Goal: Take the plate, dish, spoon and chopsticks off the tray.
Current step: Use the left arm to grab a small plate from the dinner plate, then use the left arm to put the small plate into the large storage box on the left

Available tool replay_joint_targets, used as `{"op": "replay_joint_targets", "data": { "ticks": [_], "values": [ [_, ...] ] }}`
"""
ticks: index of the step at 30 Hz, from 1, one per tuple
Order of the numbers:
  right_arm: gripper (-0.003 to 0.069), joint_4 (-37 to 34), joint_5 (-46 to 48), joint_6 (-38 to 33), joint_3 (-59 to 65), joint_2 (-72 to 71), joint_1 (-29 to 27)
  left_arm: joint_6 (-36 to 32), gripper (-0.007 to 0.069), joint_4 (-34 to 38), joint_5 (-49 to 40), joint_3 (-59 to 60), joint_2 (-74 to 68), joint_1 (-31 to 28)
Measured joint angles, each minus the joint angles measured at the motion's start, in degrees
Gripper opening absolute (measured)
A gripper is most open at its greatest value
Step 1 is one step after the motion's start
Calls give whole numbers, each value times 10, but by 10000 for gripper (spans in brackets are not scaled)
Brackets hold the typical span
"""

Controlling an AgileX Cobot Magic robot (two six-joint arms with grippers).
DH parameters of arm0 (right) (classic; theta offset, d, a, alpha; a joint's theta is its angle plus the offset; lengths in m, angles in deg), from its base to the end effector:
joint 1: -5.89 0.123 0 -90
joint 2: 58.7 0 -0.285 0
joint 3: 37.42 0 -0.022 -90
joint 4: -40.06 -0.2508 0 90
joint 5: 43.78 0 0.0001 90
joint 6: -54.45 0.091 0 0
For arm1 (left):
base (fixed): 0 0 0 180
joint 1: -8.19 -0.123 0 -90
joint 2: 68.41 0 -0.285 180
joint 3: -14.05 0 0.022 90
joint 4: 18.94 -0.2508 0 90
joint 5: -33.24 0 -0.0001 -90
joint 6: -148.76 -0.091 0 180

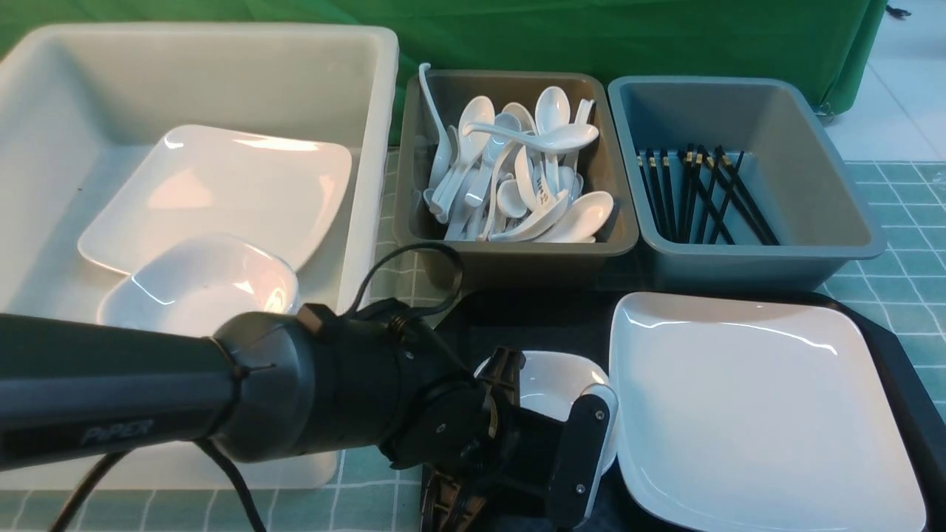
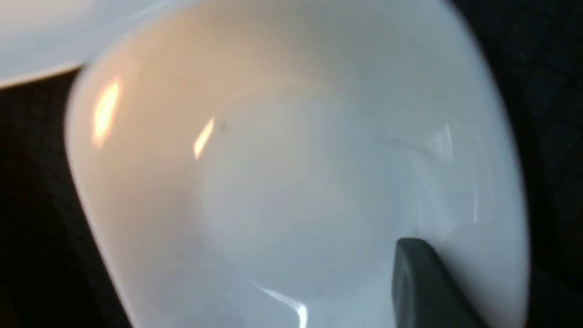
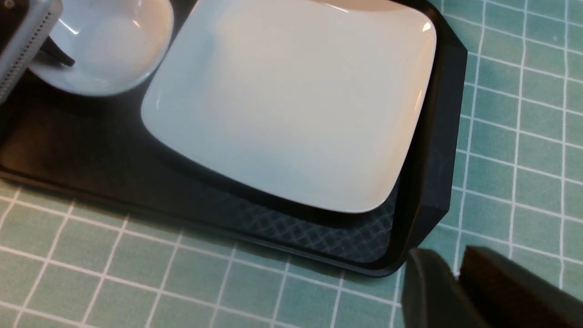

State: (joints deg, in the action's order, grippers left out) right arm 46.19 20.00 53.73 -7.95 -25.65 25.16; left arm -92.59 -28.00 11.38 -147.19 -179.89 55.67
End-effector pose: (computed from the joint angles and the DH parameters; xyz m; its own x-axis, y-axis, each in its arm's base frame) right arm 0.0468 0.0071 0.3601 -0.5408 -0.2523 -0.8024 -0.2884 0.9517 -0.1048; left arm 0.2424 -0.2564 0.1628 0.4668 0.8769 -0.1146 0.8071 -0.3694 0.4605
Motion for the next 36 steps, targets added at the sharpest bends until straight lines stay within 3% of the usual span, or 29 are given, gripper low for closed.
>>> {"op": "replay_joint_targets", "data": {
  "ticks": [4,10,14,16,17,18,19,22,24,29,36],
  "values": [
    [143,0,2,0,0,0,0,21,55,-3,14,-3,12,6],
    [143,0,5,0,0,0,0,50,25,1,-33,1,75,41],
    [143,0,5,0,0,0,0,123,22,-5,-44,-1,169,67],
    [143,0,0,0,0,0,0,202,22,-28,-70,-11,243,69],
    [143,0,0,0,0,0,0,202,22,-32,-74,-12,249,69],
    [143,-1,-9,0,0,0,0,271,22,-71,-109,-19,290,67],
    [143,-1,-11,0,0,0,0,289,22,-76,-115,-20,301,65],
    [138,-43,-76,-14,0,0,0,435,20,-170,-238,-25,377,26],
    [126,-74,-106,-33,0,0,0,464,20,-183,-278,-23,388,-9],
    [44,-208,-214,-126,0,0,0,495,20,-170,-301,-12,389,-102],
    [26,-242,-232,-155,0,0,0,498,20,-170,-289,-12,340,-168]
  ]
}}
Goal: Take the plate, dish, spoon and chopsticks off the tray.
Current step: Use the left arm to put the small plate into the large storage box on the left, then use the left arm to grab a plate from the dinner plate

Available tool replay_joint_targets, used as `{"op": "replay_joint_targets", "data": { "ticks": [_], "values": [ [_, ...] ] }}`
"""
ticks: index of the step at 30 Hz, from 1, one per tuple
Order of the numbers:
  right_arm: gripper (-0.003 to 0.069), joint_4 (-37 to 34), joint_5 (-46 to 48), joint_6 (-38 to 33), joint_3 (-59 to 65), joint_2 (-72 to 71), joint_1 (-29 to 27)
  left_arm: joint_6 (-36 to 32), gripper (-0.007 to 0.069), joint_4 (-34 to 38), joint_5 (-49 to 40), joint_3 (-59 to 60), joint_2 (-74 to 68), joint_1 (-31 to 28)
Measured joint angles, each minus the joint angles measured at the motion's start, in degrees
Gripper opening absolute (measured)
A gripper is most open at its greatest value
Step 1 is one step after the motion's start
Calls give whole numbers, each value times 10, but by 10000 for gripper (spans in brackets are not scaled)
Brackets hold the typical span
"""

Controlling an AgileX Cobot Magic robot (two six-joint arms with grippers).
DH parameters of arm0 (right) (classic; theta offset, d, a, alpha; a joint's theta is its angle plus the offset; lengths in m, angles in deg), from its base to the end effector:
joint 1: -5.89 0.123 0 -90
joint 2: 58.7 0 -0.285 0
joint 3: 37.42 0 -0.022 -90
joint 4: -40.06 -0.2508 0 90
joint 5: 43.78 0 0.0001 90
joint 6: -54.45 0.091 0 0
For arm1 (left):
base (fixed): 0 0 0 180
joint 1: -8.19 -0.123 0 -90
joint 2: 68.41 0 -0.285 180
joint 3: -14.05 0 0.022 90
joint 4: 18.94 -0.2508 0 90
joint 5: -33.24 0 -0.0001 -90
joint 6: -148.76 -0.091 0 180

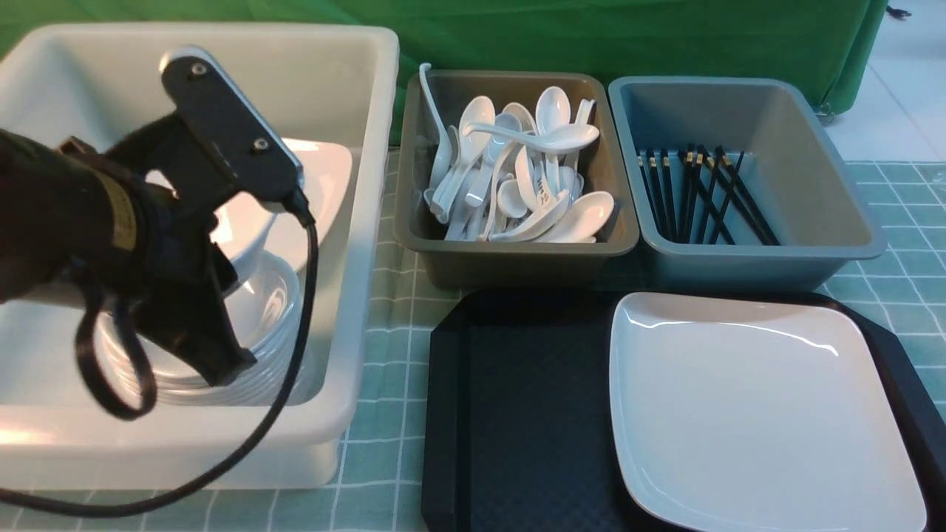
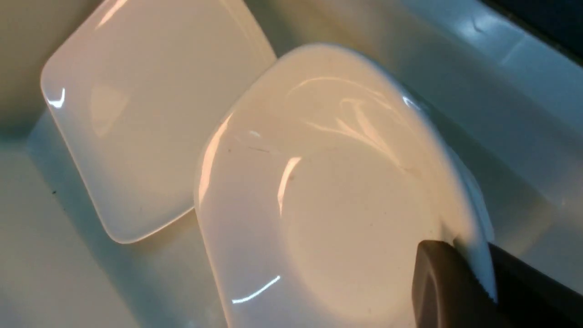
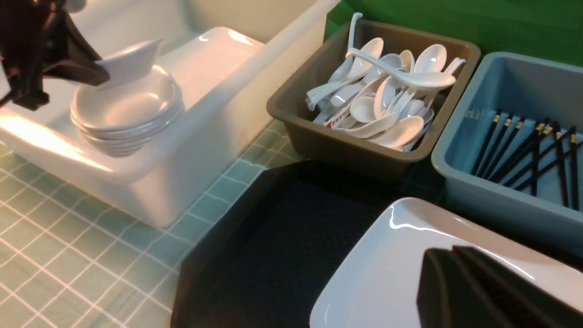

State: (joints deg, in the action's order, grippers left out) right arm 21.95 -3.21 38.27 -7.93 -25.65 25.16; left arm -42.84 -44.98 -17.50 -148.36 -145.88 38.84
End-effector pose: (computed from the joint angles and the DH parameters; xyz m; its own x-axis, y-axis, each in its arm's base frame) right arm 0.0513 0.0374 0.3955 -0.1711 -0.1002 -0.9802 -0.5171 0.8559 0.0028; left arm 0.2237 -0.0965 0.3328 -0.4547 0.7958 -0.4000 0.5949 0.6056 0.5285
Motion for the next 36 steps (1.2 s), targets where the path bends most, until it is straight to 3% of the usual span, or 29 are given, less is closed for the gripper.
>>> {"op": "replay_joint_targets", "data": {
  "ticks": [11,19,22,25,27,30,31,33,36],
  "values": [
    [35,-4,47,0,0,0,0,-57,46,-5,-7,0,-63,0],
    [42,-5,70,-11,0,0,0,-58,319,26,-21,0,-61,0],
    [46,-5,72,-13,0,0,0,-51,437,70,-23,0,-43,0],
    [51,-5,76,-14,0,0,0,-51,485,136,1,0,-8,8],
    [53,-5,77,-15,0,0,0,-68,472,167,18,0,1,18],
    [57,3,97,-17,-5,0,0,-171,313,254,50,-10,-18,82],
    [59,5,101,-17,-6,0,0,-177,303,260,51,-12,-28,94],
    [64,18,121,-17,-11,0,0,-237,200,283,80,-19,-71,134],
    [72,36,151,-17,-15,0,0,-339,135,291,130,-27,-145,186]
  ]
}}
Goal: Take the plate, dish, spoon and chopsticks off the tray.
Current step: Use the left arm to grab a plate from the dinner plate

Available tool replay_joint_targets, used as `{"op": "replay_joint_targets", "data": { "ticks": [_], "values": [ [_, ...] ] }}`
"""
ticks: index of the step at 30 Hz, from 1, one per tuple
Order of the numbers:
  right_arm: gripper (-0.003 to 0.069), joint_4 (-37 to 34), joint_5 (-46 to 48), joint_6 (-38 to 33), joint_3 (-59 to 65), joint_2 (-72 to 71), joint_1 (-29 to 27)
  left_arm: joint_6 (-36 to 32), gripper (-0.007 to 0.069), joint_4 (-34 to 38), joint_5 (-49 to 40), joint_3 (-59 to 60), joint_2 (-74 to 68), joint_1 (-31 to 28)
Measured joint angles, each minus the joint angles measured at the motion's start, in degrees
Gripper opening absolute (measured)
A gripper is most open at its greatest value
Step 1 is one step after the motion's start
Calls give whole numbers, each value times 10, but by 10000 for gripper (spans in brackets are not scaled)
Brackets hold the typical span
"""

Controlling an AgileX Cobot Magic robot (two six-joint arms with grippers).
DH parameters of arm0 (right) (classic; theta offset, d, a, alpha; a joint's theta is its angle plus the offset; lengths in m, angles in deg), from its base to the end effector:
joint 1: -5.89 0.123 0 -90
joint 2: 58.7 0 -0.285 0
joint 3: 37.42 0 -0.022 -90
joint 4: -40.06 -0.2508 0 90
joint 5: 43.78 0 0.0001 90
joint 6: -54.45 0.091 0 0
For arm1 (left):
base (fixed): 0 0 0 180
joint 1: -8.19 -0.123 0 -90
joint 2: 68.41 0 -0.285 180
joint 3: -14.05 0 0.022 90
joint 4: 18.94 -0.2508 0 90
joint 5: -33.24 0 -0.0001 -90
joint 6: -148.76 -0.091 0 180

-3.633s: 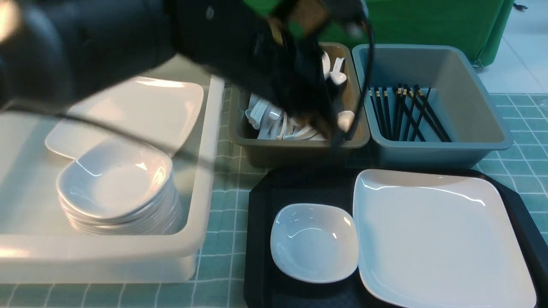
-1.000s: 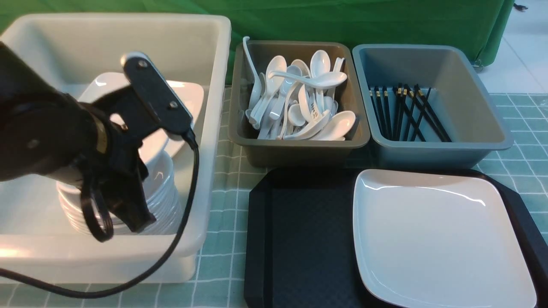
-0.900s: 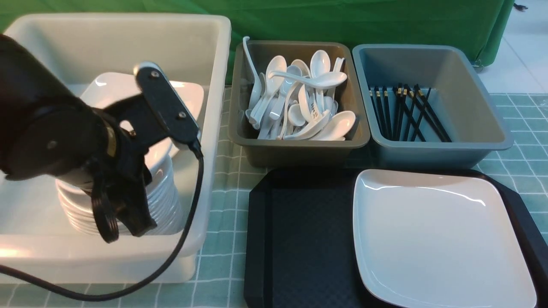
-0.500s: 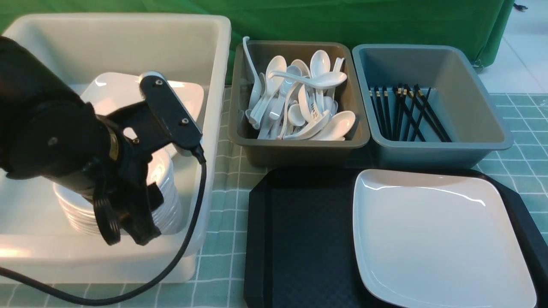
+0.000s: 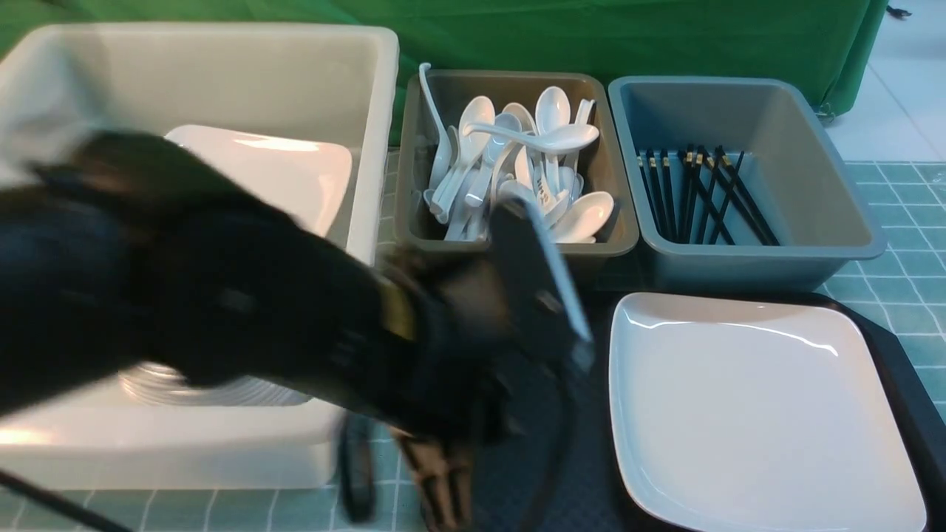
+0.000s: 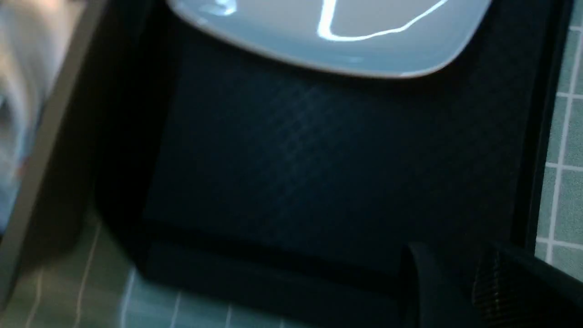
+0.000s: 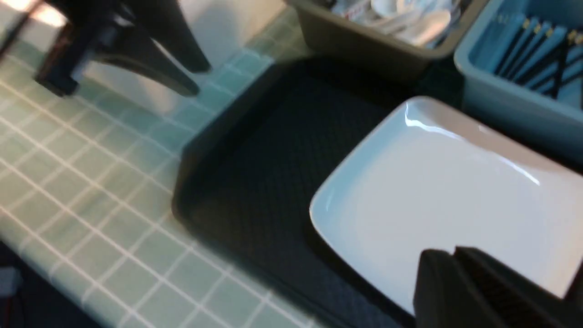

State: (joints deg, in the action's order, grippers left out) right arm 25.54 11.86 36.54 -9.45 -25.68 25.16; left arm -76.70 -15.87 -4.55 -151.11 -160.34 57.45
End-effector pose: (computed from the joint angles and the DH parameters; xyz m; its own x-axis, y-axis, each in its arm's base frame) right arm 0.0408 0.0342 0.3804 -0.3214 -0.2851 -0.9030 -0.5602 0.8261 -0.0614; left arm 0.1993 -0.2359 0.2824 0.1368 0.8863 -0.4425 0.9253 0.0452 0.3766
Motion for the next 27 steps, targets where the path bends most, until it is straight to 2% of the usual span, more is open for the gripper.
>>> {"op": "replay_joint_targets", "data": {
  "ticks": [4,7,8,9,11,14,20,27],
  "values": [
    [81,9,41,0,-1,0,0,-119,181,-1,60,-12,-94,47],
    [86,10,60,0,-1,0,0,-169,262,-17,85,-21,-144,64],
    [87,11,72,0,-1,0,0,-186,329,-34,100,-26,-170,70],
    [87,11,74,0,-1,0,0,-189,346,-38,104,-26,-173,71],
    [88,12,88,0,-1,0,0,-200,445,-67,138,-30,-207,73],
    [94,13,88,0,-1,0,0,-204,496,-79,187,-30,-228,73],
    [104,14,88,0,-1,0,0,-209,501,-80,266,-30,-251,73],
    [116,14,88,0,-1,0,0,-223,426,-81,305,-33,-281,73]
  ]
}}
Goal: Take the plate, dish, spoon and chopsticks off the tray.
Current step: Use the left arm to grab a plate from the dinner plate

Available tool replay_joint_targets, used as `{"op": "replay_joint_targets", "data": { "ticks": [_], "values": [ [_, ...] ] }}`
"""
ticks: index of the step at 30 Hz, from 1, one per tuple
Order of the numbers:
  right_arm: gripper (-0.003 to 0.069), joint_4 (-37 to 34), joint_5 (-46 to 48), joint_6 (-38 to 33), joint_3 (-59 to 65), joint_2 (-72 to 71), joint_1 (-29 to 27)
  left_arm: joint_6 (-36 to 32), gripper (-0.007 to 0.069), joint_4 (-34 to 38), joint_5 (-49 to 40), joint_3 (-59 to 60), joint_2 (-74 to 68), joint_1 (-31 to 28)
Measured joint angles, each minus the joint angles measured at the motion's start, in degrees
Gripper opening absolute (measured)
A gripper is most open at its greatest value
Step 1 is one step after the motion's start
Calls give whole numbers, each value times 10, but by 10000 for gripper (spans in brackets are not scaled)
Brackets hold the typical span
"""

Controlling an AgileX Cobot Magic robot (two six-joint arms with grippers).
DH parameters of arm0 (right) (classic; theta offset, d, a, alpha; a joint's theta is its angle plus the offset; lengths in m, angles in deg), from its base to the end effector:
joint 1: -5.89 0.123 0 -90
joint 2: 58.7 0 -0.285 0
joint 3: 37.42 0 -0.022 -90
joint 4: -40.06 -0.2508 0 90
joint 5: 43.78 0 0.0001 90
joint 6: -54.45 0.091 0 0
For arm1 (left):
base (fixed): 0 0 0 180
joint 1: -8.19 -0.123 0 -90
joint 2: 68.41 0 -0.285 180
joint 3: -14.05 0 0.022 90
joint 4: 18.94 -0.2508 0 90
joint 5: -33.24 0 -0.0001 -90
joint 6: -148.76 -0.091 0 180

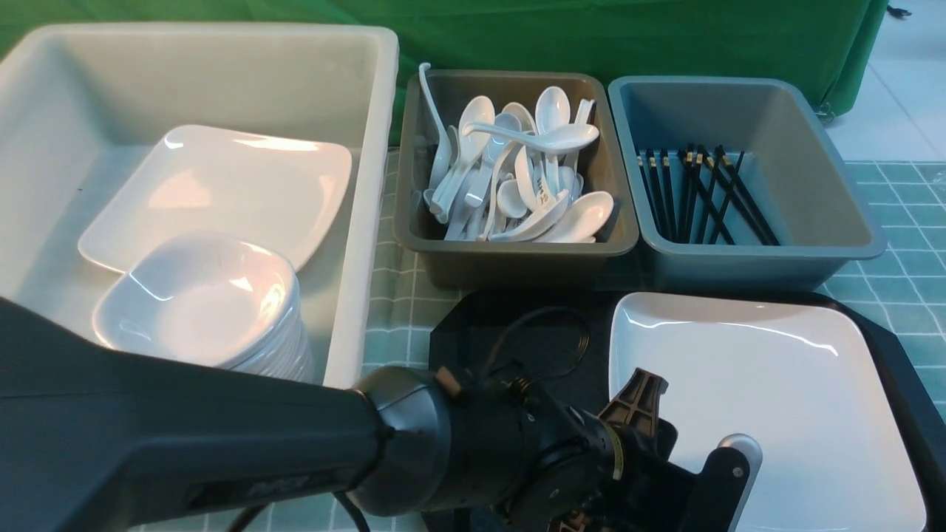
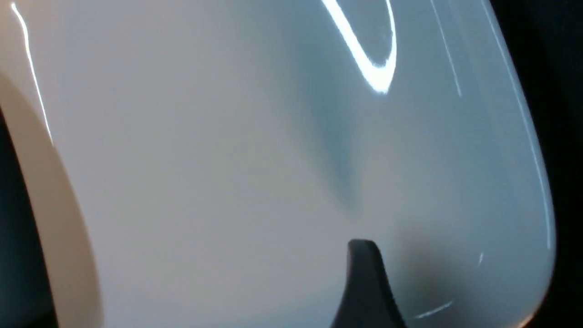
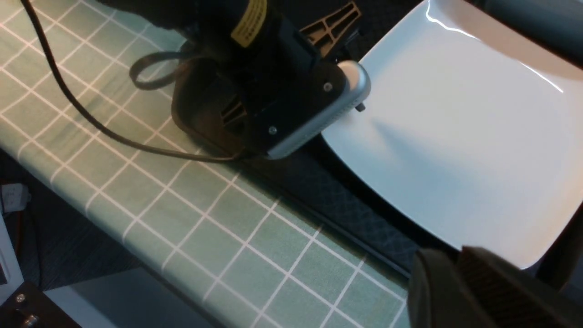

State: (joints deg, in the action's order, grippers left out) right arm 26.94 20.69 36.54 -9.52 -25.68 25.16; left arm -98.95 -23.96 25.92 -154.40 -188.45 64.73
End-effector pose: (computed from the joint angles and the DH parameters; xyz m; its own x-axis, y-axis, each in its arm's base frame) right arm 0.0341 0.0317 0.3685 -0.4250 -0.3672 -0.8274 -0.5846 0.8092 -0.0589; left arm 0.2239 -0.3370 0.1511 0.6690 0.7192 -0.1877 0.6436 -0.4342 0.6303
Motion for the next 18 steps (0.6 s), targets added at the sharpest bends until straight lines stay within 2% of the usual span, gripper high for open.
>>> {"op": "replay_joint_targets", "data": {
  "ticks": [3,7,8,9,10,11,14,18],
  "values": [
    [118,0,0,0,0,0,0,-1,394,0,19,-1,-7,0],
    [123,0,0,0,0,0,0,0,304,7,30,-3,-17,0],
    [125,0,0,0,0,0,0,3,244,11,29,-3,-18,0],
    [126,0,0,0,0,0,0,4,225,13,27,-3,-18,0],
    [127,0,0,0,0,0,0,5,162,15,24,-3,-18,0],
    [129,0,0,0,0,0,0,2,138,11,23,-4,-18,1],
    [130,0,1,0,0,0,0,5,135,8,9,-6,-15,4],
    [133,0,1,0,0,0,0,28,129,20,-61,-7,28,17]
  ]
}}
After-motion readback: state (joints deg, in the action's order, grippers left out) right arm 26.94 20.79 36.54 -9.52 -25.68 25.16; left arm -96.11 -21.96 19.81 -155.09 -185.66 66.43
